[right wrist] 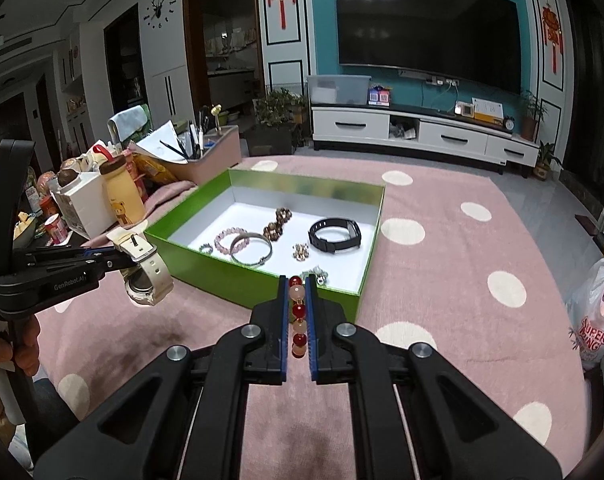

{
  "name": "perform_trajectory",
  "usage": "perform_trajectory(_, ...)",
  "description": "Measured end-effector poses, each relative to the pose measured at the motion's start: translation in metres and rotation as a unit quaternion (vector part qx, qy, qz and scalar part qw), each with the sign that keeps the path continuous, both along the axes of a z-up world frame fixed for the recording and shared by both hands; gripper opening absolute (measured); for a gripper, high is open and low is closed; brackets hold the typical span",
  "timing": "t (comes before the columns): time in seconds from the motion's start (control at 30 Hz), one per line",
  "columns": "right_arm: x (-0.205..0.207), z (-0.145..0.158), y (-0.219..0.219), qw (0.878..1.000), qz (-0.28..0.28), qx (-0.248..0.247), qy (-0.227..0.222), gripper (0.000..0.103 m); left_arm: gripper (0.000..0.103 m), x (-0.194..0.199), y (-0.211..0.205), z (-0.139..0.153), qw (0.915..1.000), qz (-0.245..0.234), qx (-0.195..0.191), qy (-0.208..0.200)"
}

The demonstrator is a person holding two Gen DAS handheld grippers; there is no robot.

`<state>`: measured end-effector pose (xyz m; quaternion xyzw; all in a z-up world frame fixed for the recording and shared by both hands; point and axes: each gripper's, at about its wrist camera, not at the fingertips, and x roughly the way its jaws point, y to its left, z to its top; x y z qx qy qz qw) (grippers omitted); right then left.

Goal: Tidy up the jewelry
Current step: 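Carry the cream watch and red bead bracelet over the green box and lower them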

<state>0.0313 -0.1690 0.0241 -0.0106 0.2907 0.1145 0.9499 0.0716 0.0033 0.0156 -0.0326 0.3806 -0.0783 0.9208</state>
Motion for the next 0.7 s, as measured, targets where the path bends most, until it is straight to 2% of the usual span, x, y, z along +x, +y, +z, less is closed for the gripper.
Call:
perform_trajectory(0.4,0.010,0.021,0.005,1.000,0.012,-0.001,-0.027,0.007,0.006,0.013,-0.005,0.029,0.9996,-0.004,0.009,-0.027)
perform_trajectory(0.7,0.026,0.034,0.011,0.999,0.020,-0.002,-0.041,0.007,0.006,0.024,-0.009,0.039,0.9992,-0.007,0.014,-0.037)
